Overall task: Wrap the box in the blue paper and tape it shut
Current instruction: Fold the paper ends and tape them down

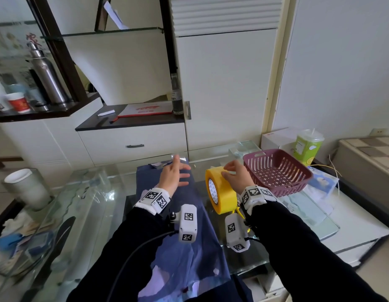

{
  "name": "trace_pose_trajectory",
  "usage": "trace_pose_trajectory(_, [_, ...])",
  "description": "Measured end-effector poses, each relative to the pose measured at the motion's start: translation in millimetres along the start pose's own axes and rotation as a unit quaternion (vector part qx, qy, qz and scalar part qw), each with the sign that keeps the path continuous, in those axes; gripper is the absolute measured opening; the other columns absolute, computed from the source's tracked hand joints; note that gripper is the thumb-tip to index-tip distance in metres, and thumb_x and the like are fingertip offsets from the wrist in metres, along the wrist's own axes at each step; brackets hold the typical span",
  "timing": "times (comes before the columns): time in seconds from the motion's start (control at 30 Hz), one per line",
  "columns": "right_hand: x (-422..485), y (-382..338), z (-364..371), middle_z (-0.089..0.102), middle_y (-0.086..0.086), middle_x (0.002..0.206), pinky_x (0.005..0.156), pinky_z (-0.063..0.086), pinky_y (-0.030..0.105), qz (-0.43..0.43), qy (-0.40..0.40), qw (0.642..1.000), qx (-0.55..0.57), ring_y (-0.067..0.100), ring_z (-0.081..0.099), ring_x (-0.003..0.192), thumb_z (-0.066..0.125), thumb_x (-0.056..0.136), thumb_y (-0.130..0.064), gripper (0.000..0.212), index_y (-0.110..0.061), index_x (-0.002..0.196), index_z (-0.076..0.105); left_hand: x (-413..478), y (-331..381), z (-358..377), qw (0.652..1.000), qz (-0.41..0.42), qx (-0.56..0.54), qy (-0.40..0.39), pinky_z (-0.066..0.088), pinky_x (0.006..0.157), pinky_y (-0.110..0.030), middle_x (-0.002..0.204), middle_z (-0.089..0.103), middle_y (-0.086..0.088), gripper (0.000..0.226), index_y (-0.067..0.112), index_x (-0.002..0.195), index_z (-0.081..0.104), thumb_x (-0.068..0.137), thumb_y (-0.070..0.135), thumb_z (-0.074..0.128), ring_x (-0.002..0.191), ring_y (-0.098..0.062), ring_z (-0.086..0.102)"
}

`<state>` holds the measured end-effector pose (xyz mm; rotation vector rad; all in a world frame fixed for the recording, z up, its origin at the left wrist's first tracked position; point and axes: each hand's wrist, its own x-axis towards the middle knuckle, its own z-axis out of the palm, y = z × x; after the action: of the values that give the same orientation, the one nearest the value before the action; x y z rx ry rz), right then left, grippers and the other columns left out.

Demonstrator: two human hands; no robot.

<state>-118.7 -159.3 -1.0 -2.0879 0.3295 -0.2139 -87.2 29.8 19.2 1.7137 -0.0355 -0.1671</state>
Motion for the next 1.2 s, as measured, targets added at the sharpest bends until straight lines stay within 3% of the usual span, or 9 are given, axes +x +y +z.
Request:
trace_pose_trajectory(0.13, [0, 3, -1, 0.054, 0.013, 0.130, 0.099, 0.042, 0.035, 0.024, -0.014, 1.000, 0.004, 0.027, 0.052, 0.121, 0.060, 0.089, -0.009, 0.036, -0.003, 0.122, 0.048, -4, -10, 3, 1.000, -0.008, 0.024, -0.001, 0.054, 0.077, -0.037, 0.114, 0.062, -0.013, 0.048, 0.018, 0.090, 0.060, 0.100, 0.045, 0.022, 0.094, -0.025, 0.061])
trace_pose_trajectory(0.23, [1, 8, -1, 0.052, 0.014, 0.132, 0.101, 0.043, 0.037, 0.038, -0.022, 0.999, 0.007, 0.027, 0.051, 0.122, 0.063, 0.086, -0.009, 0.044, -0.005, 0.126, 0.045, -5, -15, 4, 0.999, -0.017, 0.036, -0.005, 0.054, 0.070, -0.031, 0.110, 0.062, -0.011, 0.059, 0.005, 0.101, 0.063, 0.100, 0.046, 0.020, 0.086, -0.020, 0.061])
trace_pose_trajectory(0.37, [0, 11, 4, 0.048, 0.014, 0.136, 0.103, 0.041, 0.037, 0.048, -0.032, 0.998, 0.006, 0.027, 0.047, 0.126, 0.065, 0.086, -0.010, 0.052, -0.006, 0.131, 0.041, -6, -22, -1, 0.999, -0.026, 0.044, -0.006, 0.054, 0.071, -0.030, 0.113, 0.062, -0.010, 0.062, 0.001, 0.110, 0.062, 0.100, 0.046, 0.020, 0.086, -0.018, 0.061])
trace_pose_trajectory(0.73, [-4, 16, 13, 0.039, 0.017, 0.142, 0.107, 0.037, 0.039, 0.067, -0.050, 0.996, -0.008, 0.029, 0.040, 0.132, 0.070, 0.081, -0.015, 0.075, -0.008, 0.142, 0.027, -10, -29, -14, 0.999, -0.033, 0.043, 0.005, 0.053, 0.064, -0.027, 0.112, 0.064, -0.008, 0.061, -0.001, 0.114, 0.060, 0.101, 0.044, 0.022, 0.077, -0.015, 0.062])
trace_pose_trajectory(0.9, [-11, 23, 19, 0.037, 0.016, 0.144, 0.109, 0.036, 0.044, 0.075, -0.049, 0.996, 0.001, 0.029, 0.039, 0.132, 0.074, 0.077, -0.018, 0.086, -0.011, 0.145, 0.023, -15, -30, -14, 0.999, -0.039, 0.038, 0.005, 0.052, 0.067, -0.029, 0.111, 0.063, -0.008, 0.060, 0.000, 0.109, 0.062, 0.101, 0.044, 0.021, 0.078, -0.015, 0.061])
trace_pose_trajectory(1.2, [-7, 19, 28, 0.032, 0.019, 0.147, 0.113, 0.030, 0.042, 0.046, -0.017, 0.998, -0.028, 0.031, 0.030, 0.137, 0.074, 0.076, -0.011, 0.090, -0.006, 0.146, 0.019, -19, -31, -20, 0.999, -0.026, 0.031, -0.001, 0.053, 0.068, -0.027, 0.114, 0.062, -0.009, 0.059, 0.001, 0.109, 0.062, 0.101, 0.043, 0.021, 0.080, -0.015, 0.061])
